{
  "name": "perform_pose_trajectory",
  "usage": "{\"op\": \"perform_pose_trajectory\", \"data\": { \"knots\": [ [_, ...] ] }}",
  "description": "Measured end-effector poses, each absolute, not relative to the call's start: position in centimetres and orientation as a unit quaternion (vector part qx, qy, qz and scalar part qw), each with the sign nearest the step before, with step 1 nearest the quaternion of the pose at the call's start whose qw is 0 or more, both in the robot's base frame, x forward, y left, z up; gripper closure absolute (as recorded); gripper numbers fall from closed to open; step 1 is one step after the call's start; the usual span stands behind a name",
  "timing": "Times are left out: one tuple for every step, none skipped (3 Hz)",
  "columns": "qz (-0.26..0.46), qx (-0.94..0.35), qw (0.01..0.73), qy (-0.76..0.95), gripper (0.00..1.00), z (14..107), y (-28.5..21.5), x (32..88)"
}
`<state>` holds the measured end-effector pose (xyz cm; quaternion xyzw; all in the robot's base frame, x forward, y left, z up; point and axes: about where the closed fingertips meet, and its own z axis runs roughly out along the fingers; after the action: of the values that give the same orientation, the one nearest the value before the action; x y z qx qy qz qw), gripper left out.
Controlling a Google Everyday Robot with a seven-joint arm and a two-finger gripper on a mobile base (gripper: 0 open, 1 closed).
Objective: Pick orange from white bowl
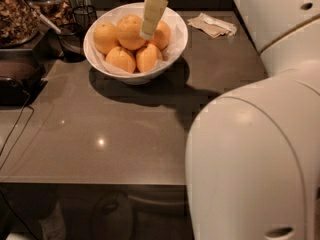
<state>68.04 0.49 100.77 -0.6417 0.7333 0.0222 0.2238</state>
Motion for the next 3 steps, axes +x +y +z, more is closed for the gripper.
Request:
{"op": "perform_pose_trajectory", "data": {
  "knots": [
    [0.018,-0.644,0.219,0.733,0.22,100.2,1.5,69.3],
    [0.004,-0.655,0.210,0.726,0.29,99.7,3.0,70.2],
    [-0.002,-0.668,0.203,0.716,0.30,99.0,4.4,71.0]
  ]
}}
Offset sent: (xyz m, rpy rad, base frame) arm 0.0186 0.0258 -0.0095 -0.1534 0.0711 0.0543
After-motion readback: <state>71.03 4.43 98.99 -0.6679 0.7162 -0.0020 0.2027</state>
